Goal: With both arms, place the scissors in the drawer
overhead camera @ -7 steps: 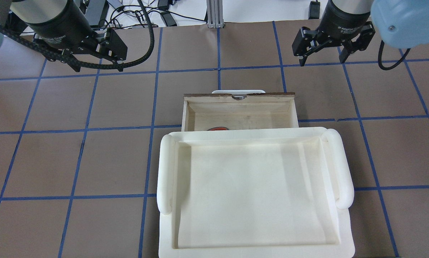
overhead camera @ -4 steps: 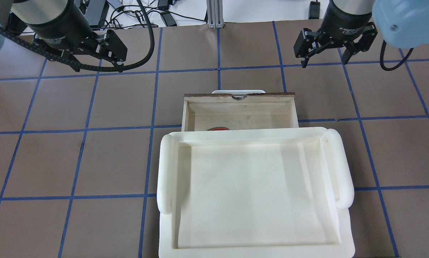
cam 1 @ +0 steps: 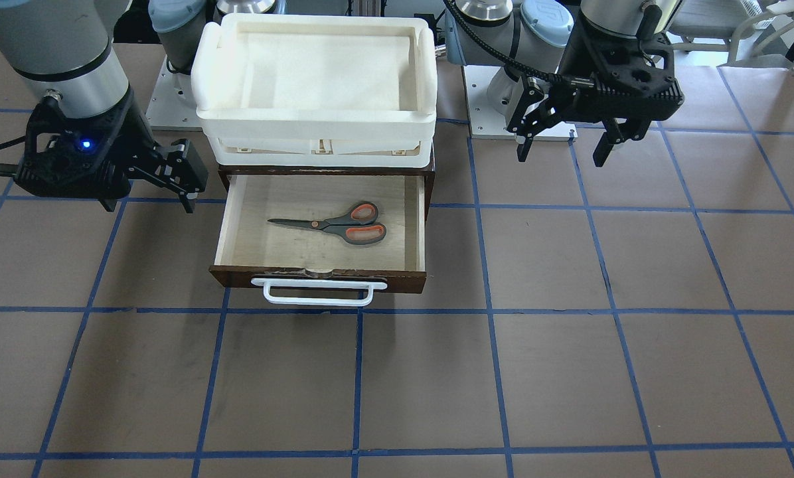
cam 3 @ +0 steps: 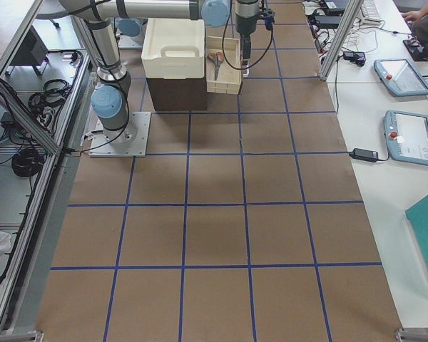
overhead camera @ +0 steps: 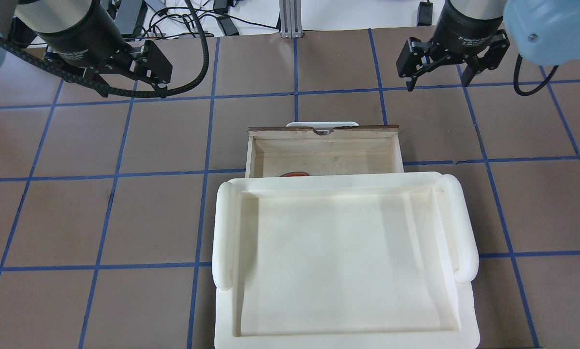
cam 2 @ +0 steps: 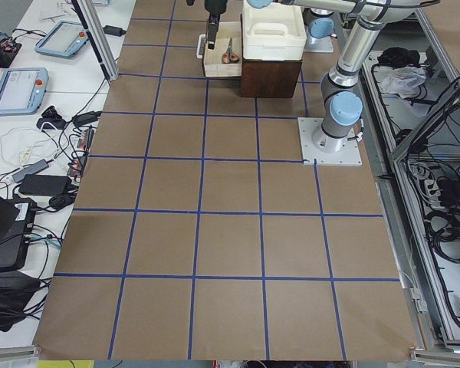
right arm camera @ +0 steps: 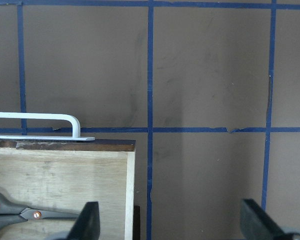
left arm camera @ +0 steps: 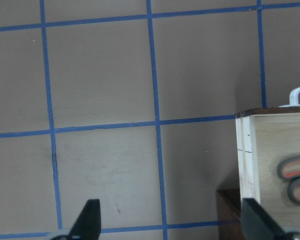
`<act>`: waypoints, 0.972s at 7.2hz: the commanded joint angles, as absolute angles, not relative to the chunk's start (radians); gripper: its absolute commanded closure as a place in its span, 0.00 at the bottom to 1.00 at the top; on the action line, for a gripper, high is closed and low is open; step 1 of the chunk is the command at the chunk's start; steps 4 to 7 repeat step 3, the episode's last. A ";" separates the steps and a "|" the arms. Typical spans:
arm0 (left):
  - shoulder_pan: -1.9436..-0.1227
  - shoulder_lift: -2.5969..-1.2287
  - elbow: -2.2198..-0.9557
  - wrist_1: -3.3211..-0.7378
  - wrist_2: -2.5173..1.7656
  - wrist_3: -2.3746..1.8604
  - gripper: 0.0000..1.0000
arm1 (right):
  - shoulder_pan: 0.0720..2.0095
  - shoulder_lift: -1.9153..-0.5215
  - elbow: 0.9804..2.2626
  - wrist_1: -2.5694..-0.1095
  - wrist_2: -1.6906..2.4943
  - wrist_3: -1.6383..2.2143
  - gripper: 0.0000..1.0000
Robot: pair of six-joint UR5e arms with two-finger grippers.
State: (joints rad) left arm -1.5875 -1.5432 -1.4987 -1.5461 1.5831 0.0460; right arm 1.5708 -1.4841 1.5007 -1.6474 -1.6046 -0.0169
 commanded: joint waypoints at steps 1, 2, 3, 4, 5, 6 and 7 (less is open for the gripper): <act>-1.588 -1.543 -1.499 -1.546 1.588 0.046 0.00 | 1.571 -1.483 1.497 -1.648 -1.609 -0.017 0.00; -1.588 -1.543 -1.499 -1.546 1.583 0.046 0.00 | 1.571 -1.483 1.497 -1.647 -1.608 -0.017 0.00; -1.588 -1.545 -1.499 -1.546 1.583 0.046 0.00 | 1.571 -1.482 1.497 -1.649 -1.606 -0.018 0.00; -1.588 -1.545 -1.499 -1.546 1.583 0.046 0.00 | 1.571 -1.482 1.497 -1.649 -1.606 -0.018 0.00; -1.588 -1.545 -1.499 -1.546 1.583 0.046 0.00 | 1.571 -1.482 1.497 -1.649 -1.606 -0.018 0.00; -1.588 -1.545 -1.499 -1.546 1.583 0.046 0.00 | 1.571 -1.482 1.497 -1.649 -1.606 -0.018 0.00; -1.588 -1.545 -1.499 -1.546 1.583 0.046 0.00 | 1.571 -1.482 1.497 -1.649 -1.606 -0.018 0.00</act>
